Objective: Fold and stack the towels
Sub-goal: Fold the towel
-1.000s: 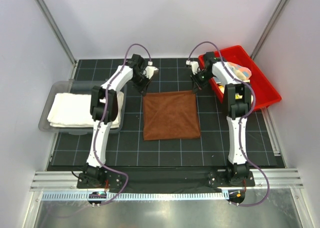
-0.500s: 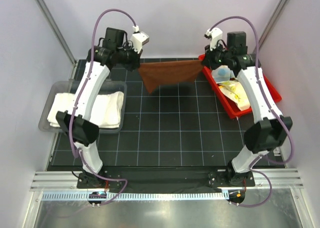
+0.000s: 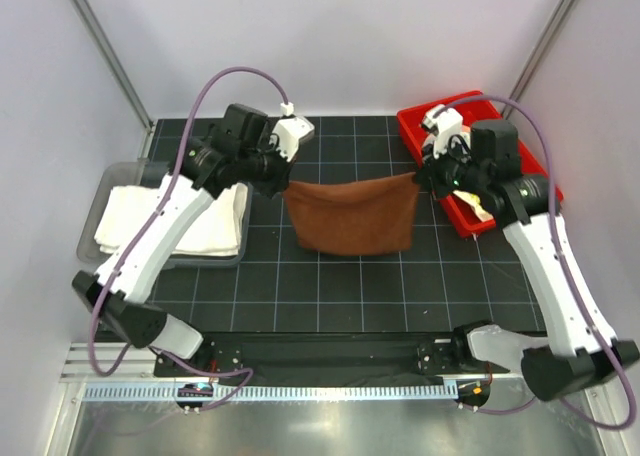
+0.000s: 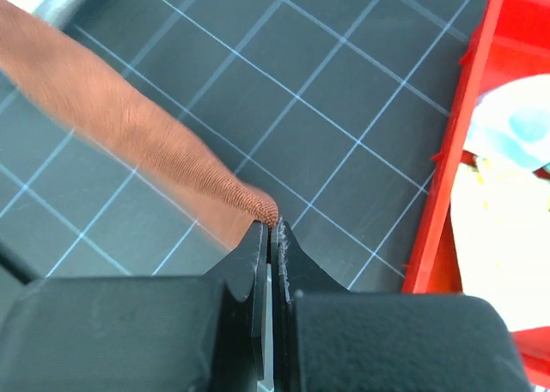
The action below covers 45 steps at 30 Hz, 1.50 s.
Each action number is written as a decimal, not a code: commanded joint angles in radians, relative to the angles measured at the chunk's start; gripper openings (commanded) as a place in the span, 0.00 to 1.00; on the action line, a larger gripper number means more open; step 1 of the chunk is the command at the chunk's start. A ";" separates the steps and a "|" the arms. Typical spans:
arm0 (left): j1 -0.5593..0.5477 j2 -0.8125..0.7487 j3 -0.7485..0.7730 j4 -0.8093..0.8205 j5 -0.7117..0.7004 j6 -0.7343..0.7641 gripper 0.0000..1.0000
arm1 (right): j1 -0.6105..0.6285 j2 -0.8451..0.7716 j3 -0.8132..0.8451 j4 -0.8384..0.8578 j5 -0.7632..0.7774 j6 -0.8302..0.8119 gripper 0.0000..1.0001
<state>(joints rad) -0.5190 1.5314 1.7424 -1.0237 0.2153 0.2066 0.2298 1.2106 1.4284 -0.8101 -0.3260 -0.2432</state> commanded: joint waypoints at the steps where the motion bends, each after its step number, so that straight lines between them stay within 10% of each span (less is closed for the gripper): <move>1: -0.042 -0.109 -0.009 -0.006 -0.120 -0.085 0.00 | 0.020 -0.112 -0.008 -0.015 0.080 0.022 0.01; 17: 0.118 0.488 0.154 0.149 -0.064 0.014 0.00 | -0.001 0.495 -0.005 0.328 0.058 -0.050 0.01; 26: 0.228 0.877 0.578 0.180 0.039 0.020 0.00 | -0.055 0.969 0.415 0.325 0.007 -0.028 0.01; 45: 0.232 0.793 0.427 0.275 -0.016 0.085 0.00 | -0.066 0.942 0.365 0.430 0.073 -0.068 0.01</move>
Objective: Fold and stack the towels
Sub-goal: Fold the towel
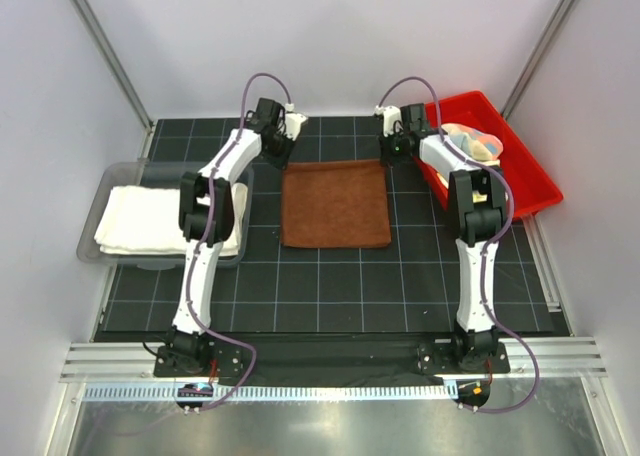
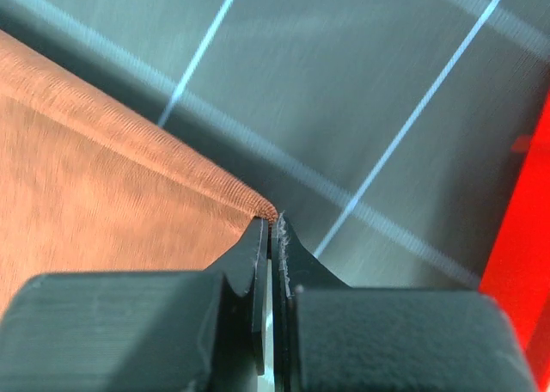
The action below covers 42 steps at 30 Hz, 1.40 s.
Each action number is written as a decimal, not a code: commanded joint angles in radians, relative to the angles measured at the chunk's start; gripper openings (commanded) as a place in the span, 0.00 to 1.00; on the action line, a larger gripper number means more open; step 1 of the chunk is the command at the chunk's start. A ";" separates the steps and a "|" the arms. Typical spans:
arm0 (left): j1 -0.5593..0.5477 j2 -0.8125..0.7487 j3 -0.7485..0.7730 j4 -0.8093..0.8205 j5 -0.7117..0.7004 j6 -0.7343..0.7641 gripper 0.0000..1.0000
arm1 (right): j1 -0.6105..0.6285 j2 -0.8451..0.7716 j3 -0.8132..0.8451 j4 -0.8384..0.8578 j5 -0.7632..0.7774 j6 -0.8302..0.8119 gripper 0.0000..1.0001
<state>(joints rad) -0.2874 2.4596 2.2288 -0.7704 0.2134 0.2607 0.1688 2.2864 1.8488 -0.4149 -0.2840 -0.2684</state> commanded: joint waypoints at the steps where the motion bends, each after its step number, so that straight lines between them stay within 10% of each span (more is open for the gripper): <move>1: 0.001 -0.154 -0.084 0.026 -0.014 0.031 0.00 | -0.002 -0.149 -0.081 0.045 0.040 -0.045 0.01; 42: -0.079 -0.622 -0.759 0.005 0.086 -0.097 0.00 | 0.083 -0.766 -0.833 0.108 0.129 0.202 0.01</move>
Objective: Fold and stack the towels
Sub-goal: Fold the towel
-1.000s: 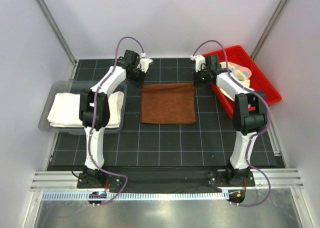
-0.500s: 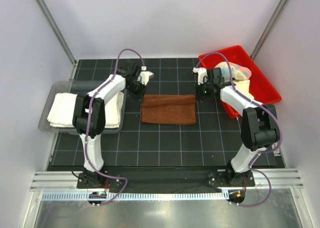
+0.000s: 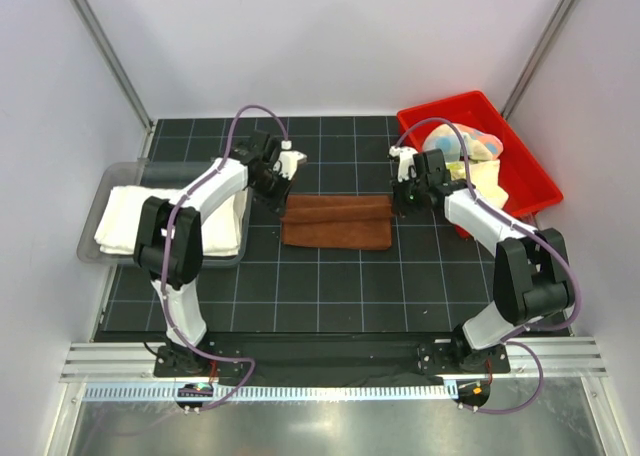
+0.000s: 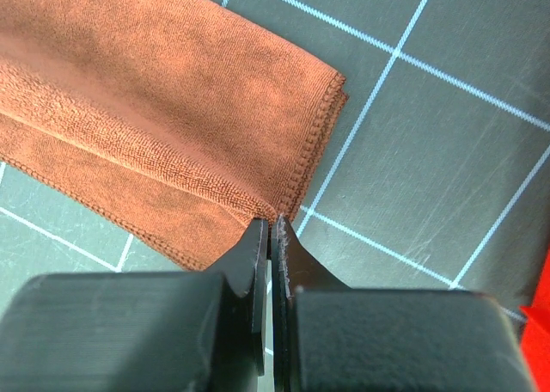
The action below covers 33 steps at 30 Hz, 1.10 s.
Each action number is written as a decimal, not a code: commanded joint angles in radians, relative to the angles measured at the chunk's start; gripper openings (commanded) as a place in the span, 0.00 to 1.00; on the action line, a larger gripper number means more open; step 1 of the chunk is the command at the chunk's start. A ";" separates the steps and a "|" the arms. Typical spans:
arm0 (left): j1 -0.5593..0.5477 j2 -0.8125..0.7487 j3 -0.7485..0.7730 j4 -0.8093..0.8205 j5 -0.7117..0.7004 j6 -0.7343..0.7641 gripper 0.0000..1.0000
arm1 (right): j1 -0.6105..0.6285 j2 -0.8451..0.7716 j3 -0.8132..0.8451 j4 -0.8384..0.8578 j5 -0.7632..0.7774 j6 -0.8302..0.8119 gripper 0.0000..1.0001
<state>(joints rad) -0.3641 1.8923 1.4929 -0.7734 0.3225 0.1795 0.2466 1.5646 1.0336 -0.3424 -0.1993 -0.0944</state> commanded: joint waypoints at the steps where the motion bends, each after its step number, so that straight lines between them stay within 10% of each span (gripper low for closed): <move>1: -0.001 -0.056 -0.040 0.017 -0.025 -0.018 0.00 | 0.010 -0.043 -0.023 0.036 0.043 0.033 0.01; 33: -0.061 -0.113 -0.186 0.029 -0.030 -0.060 0.10 | 0.089 -0.081 -0.153 0.014 0.113 0.140 0.11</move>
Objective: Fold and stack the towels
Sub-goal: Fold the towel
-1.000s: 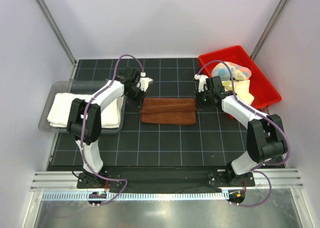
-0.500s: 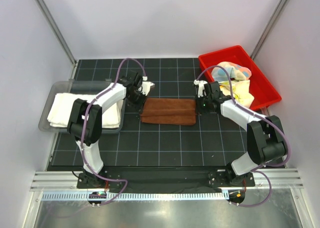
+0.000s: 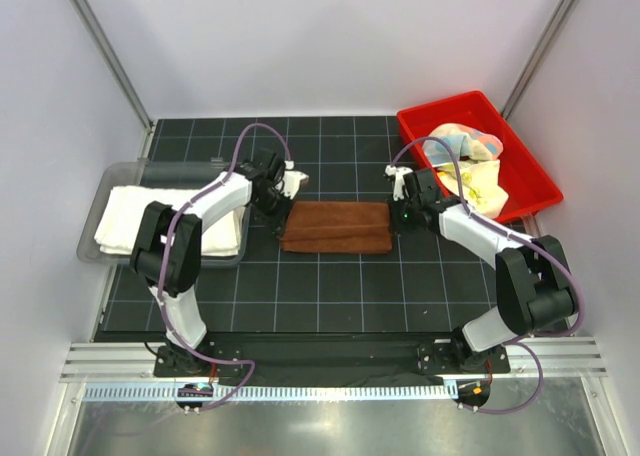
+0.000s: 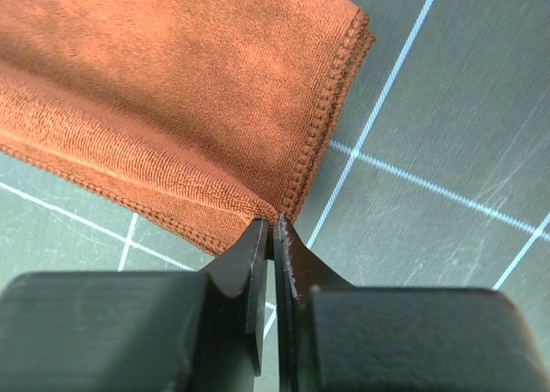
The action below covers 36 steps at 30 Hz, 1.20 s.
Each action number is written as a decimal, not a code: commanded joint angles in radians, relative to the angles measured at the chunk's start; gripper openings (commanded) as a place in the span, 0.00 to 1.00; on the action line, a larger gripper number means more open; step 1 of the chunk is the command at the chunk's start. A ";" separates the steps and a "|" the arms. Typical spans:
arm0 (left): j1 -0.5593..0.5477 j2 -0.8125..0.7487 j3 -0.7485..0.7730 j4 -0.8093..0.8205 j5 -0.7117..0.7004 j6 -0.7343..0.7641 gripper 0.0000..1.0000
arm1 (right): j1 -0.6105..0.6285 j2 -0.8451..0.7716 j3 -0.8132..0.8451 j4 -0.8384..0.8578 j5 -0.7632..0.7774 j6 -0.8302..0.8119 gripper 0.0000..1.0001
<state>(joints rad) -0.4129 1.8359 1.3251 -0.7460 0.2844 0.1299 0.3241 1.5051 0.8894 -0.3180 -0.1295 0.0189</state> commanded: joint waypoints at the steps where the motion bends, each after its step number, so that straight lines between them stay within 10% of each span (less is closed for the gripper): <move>1: -0.017 -0.063 -0.024 0.004 0.018 -0.012 0.10 | 0.013 -0.028 -0.013 -0.022 0.057 0.027 0.13; 15: -0.064 -0.211 -0.056 0.048 0.038 -0.113 0.43 | 0.049 -0.071 0.186 -0.276 -0.001 0.196 0.37; 36: -0.104 -0.201 -0.113 0.080 -0.334 -0.447 0.41 | 0.053 -0.016 0.032 -0.136 0.090 0.377 0.36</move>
<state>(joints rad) -0.5152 1.6928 1.1568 -0.6559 -0.0002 -0.2775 0.3695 1.5589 0.8867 -0.4393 -0.0208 0.3748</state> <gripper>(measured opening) 0.407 0.356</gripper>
